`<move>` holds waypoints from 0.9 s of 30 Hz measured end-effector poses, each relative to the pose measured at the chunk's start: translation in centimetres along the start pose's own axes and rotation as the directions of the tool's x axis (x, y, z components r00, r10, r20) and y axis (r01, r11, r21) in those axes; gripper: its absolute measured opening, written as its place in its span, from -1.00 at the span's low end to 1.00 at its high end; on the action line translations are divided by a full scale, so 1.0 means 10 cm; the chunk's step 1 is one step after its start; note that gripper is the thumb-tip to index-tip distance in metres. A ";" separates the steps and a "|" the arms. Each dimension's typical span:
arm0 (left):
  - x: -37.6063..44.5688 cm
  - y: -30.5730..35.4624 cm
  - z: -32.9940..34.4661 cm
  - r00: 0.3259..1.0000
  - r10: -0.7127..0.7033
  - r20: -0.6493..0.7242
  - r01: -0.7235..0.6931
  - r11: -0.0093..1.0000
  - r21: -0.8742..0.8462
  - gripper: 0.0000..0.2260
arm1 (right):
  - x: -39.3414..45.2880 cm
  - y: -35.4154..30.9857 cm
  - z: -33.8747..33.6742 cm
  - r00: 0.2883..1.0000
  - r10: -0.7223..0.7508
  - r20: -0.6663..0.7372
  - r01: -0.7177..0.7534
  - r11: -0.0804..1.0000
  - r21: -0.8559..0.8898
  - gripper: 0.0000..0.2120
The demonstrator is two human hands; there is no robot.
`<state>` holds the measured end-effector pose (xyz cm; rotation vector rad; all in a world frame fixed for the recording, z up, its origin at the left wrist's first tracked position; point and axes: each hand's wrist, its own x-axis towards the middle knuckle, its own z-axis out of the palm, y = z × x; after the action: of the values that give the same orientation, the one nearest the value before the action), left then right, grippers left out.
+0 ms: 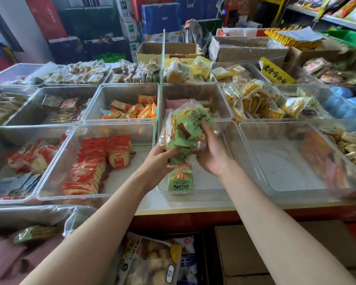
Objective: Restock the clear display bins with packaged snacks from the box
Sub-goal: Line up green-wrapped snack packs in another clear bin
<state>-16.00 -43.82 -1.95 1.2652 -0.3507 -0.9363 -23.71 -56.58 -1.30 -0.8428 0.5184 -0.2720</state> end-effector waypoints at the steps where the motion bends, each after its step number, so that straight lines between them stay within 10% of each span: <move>1: 0.02 -0.04 -0.02 0.999 0.024 -0.041 -0.023 0.999 0.030 -0.78 | 0.00 -0.02 0.04 1.000 0.020 -0.015 -0.020 1.000 -0.013 -0.59; 7: 0.05 -0.02 -0.07 0.991 0.105 -0.083 -0.094 0.987 0.132 -0.50 | 0.07 -0.06 0.20 0.992 -0.077 -0.096 0.082 0.995 0.051 -0.74; 15: 0.06 0.08 -0.37 0.996 -0.030 -0.078 0.030 1.000 -0.007 -0.66 | 0.12 -0.33 -0.20 0.981 -0.137 -0.139 0.179 0.914 0.363 -0.43; 20: 0.15 0.17 -0.44 0.989 -0.135 -0.055 0.142 0.974 0.178 -0.86 | 0.04 -0.41 -0.25 0.998 -0.067 0.005 0.065 0.977 0.201 -0.10; 27: 0.29 0.34 -0.49 0.983 -0.165 0.078 0.125 0.920 0.371 -0.77 | 0.02 -0.54 -0.25 0.956 0.040 0.291 0.049 0.955 -0.293 -0.64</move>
<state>-9.51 -42.82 -1.08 1.6006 -0.5403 -1.1034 -25.06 -61.72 1.37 -1.1571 0.2799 -0.0677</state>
